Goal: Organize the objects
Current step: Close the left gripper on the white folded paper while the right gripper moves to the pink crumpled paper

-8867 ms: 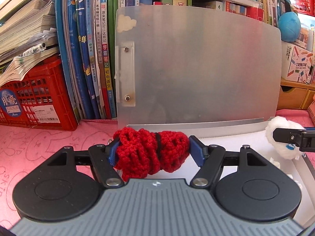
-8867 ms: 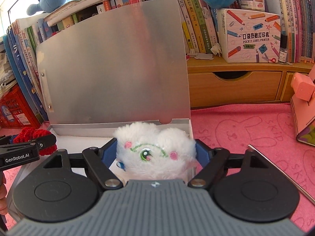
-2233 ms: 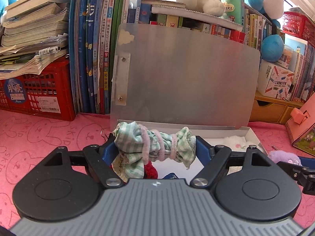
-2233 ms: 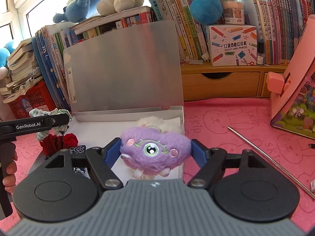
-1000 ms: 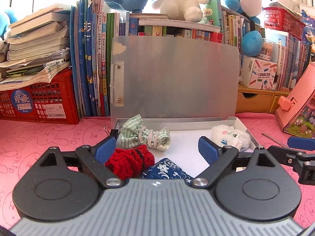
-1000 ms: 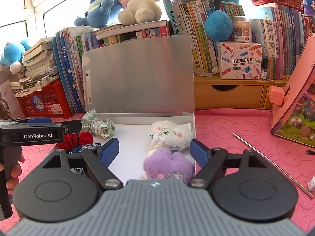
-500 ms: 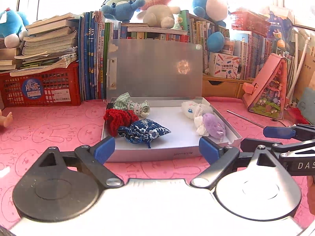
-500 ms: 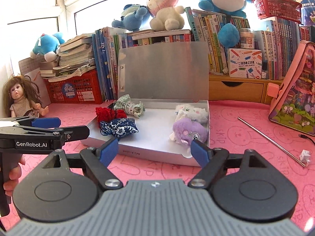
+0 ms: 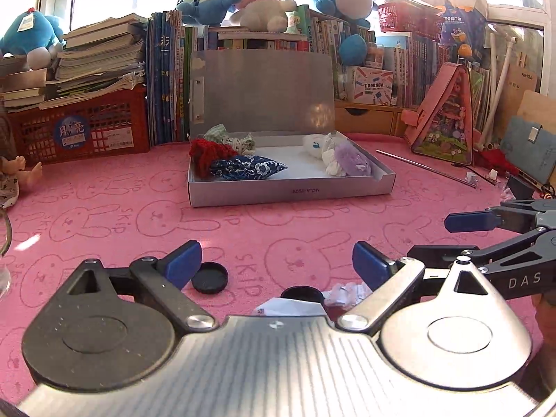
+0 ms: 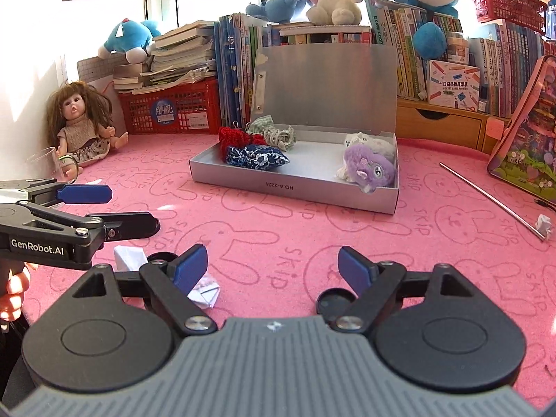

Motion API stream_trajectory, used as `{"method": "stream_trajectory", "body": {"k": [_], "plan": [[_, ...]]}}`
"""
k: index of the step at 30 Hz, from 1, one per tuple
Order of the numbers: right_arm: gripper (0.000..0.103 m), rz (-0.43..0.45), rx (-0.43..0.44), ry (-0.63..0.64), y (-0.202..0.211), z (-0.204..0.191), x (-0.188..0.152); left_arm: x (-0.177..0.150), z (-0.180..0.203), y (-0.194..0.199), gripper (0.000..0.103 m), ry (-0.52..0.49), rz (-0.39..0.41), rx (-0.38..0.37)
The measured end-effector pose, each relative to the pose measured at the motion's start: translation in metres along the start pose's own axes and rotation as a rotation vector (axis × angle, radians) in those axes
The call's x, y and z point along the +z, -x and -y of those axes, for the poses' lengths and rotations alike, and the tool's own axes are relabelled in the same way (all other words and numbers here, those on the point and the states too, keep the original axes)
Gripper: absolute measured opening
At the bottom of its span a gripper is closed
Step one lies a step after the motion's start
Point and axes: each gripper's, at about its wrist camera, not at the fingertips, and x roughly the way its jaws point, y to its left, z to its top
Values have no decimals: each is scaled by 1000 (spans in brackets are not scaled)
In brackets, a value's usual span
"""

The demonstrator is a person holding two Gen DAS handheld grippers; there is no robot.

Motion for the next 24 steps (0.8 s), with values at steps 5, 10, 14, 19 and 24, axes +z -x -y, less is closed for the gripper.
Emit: {"method": "stream_trajectory", "body": {"k": [5,10,14,19,24], "plan": [[89,-52,32,8,-7,-6,-18,-18,-4,4,96,15,-32,-17],[89,-86,68,43,-11,-17,-28,-29,-2,1,96,13,-67,-38],[89,-100,63,58,-15,-20,-30,-32,-1,-4,95,3,-80,-32],[88,-110,63,52,-17,-19,-29,-31,-3,-8,78,15,-96,-46],[88,-111,59,51,-18,-18,-29,-34,-3,-13,71,36,-118,-69]]}}
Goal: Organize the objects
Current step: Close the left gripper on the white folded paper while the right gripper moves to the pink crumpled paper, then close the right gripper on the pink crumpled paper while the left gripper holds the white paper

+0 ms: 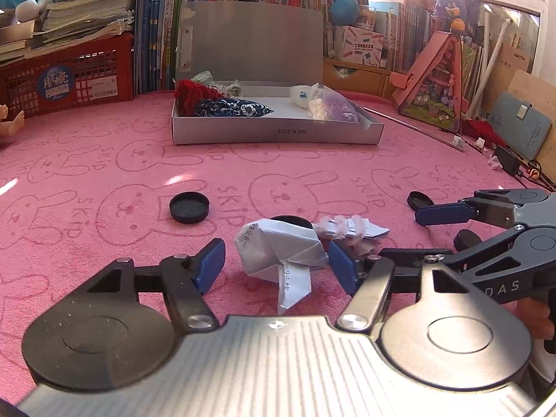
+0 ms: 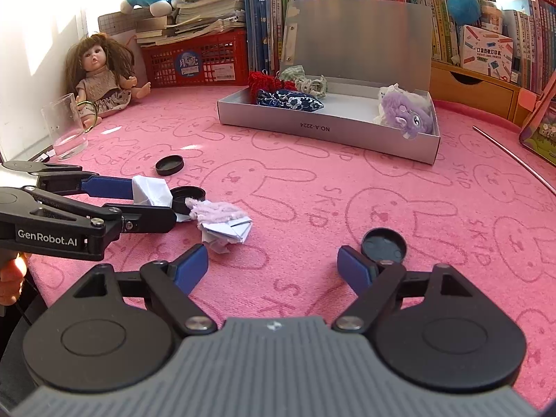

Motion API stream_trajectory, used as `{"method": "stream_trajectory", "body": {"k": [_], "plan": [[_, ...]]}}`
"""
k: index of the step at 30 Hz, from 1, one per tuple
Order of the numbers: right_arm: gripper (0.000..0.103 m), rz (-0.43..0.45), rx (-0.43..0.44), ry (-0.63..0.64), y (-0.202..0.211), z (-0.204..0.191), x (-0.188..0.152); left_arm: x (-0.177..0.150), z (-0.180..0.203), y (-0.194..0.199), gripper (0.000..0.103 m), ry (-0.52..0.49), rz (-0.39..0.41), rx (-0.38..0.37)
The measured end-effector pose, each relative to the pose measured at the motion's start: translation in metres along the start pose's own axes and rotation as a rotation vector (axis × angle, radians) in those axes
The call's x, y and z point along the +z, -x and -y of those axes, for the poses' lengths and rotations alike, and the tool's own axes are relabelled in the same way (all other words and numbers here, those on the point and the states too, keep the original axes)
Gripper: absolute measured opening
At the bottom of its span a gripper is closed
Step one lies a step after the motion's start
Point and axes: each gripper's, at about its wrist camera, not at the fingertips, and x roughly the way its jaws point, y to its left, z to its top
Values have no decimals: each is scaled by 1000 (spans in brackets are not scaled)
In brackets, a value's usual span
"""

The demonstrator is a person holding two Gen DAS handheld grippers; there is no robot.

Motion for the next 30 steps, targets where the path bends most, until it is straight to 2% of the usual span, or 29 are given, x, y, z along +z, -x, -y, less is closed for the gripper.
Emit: {"method": "stream_trajectory", "body": {"k": [2,4,6,13,30], "plan": [[88,-1,-1,3,0,0,0,-1,1,-2,71,1,-4,-2],[88,-2,-4,8,0,0,0,-1,2,-3,65,0,-7,-2],[87,-6,-4,12,-1,-1,1,-1,3,-3,64,-3,-7,-1],[83,-9,12,14,-4,-2,7,1,-1,6,63,5,12,3],[80,15,80,43,-15,-24,18,3,-17,21,63,37,47,68]]}}
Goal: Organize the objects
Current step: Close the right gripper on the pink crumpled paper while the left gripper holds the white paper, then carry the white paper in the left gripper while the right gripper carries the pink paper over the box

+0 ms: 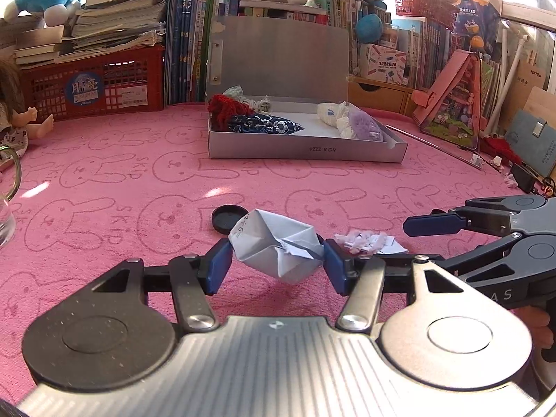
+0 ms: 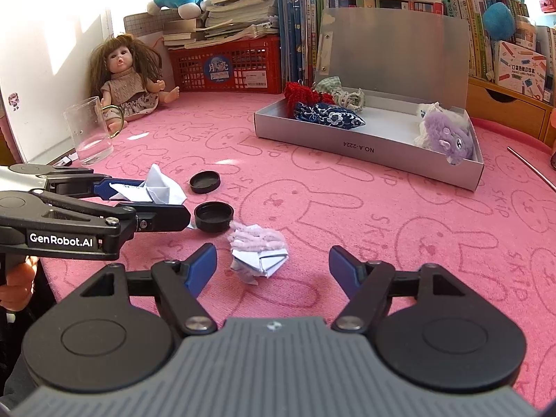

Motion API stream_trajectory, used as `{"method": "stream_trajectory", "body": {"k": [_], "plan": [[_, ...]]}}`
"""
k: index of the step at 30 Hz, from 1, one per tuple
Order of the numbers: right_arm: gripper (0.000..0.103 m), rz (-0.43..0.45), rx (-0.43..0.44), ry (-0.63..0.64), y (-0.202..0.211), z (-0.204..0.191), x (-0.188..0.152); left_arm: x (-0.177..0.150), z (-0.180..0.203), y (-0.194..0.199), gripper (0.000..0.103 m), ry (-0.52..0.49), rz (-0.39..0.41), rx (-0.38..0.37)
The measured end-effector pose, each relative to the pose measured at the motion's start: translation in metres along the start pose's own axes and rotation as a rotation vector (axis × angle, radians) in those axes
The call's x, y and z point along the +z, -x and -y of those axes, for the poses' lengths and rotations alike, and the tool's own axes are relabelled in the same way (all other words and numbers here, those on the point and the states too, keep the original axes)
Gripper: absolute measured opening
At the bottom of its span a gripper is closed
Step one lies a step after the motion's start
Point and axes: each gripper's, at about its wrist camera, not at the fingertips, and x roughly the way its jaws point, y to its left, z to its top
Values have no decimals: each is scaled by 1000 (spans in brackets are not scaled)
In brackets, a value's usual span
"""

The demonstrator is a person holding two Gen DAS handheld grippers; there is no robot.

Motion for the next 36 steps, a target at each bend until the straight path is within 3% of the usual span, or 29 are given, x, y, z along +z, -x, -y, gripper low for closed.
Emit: {"method": "stream_trajectory", "body": {"k": [11,17,19,21,36], "plan": [[60,-16,-15,5,-11,-7,1,-6,0,-10,70,-19,-15,32],[42,-9,-25,-4,-9,-6,1,-8,-1,-14,70,-16,-19,35],[41,-1,-33,-9,-7,-5,1,-8,-1,-13,66,-12,-14,36],[41,4,-37,-12,-6,-4,1,-6,-2,-11,55,2,-10,34],[40,59,-120,-88,10,18,6,13,6,2,55,17,41,19]]}}
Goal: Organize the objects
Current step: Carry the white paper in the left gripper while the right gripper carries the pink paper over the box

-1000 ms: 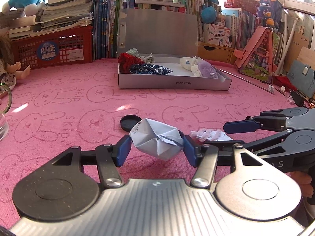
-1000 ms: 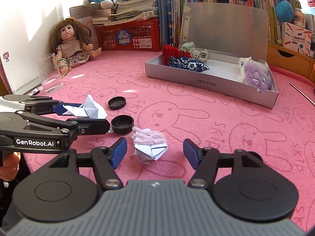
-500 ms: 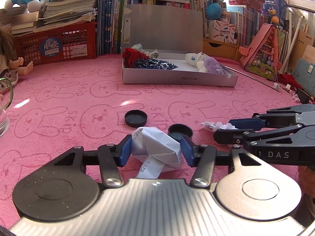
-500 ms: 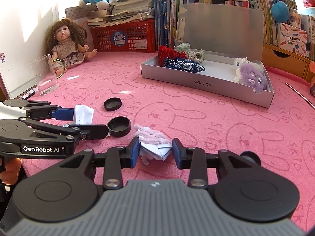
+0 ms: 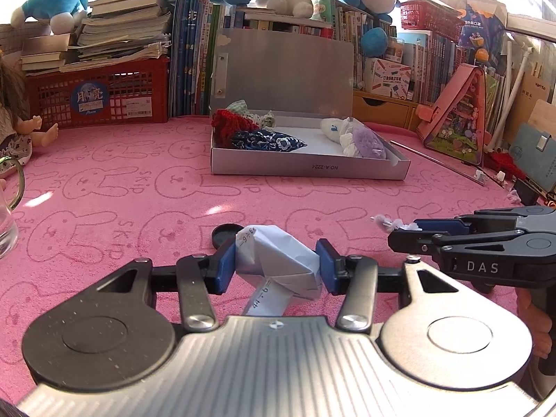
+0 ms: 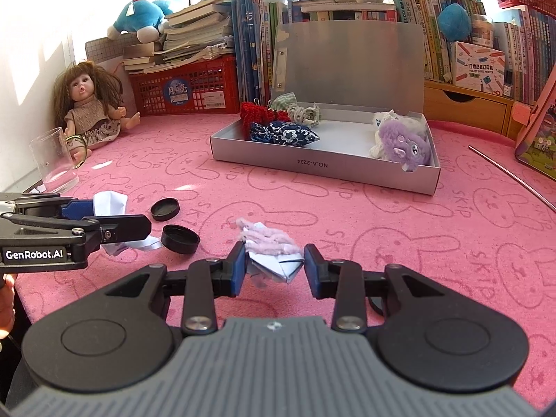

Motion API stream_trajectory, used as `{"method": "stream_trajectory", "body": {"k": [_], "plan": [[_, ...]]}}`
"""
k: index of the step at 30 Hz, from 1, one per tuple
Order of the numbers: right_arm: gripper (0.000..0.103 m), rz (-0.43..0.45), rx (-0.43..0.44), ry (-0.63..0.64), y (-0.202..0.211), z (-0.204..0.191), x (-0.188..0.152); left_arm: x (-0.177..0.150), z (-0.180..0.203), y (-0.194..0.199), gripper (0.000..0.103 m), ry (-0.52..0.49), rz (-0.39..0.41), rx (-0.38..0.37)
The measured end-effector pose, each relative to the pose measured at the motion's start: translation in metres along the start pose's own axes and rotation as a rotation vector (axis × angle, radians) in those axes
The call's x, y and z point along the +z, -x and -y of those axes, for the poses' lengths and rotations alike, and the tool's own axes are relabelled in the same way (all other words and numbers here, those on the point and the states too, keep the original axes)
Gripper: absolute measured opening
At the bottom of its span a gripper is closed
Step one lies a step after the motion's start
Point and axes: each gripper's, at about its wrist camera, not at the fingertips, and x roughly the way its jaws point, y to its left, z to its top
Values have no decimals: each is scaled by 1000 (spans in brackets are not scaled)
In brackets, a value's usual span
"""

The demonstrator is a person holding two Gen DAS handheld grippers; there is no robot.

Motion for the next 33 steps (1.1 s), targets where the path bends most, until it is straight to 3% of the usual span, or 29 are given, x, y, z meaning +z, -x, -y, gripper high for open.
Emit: {"method": "stream_trajectory", "body": {"k": [33], "plan": [[41,98,-120,-62,3,33,35,69,32,-61,55,-2,36,-34]]}}
